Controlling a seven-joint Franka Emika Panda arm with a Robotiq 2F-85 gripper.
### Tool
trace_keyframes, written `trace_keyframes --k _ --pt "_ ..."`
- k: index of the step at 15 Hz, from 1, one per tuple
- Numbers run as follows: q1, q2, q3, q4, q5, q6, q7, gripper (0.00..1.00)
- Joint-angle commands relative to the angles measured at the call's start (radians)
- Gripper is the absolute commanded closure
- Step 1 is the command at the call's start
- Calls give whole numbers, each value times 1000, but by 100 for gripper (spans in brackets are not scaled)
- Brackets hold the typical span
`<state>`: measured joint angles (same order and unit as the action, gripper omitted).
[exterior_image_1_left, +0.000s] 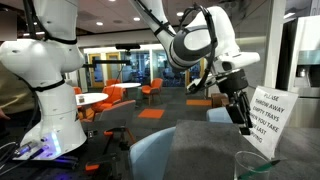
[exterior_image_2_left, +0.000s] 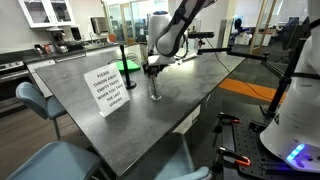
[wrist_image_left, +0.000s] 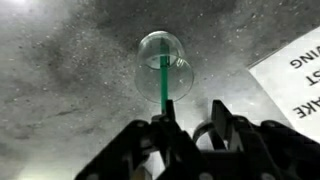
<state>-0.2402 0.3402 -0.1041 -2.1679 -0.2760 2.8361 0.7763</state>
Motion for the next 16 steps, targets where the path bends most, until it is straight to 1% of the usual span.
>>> trace_keyframes --k 1,3,6,7,12,14,16 --pt "113 68 -110 71 107 -51 -41 53" --pt "150 103 -150 96 142 -60 -51 52" --pt "174 140 -178 125 193 -80 -77 55" --pt "182 149 -189 131 201 -84 -83 54" --pt "193 191 -206 159 232 -97 -92 57" --pt "192 204 -206 174 242 -106 -93 62" --pt "188 216 -205 189 252 -119 -96 60"
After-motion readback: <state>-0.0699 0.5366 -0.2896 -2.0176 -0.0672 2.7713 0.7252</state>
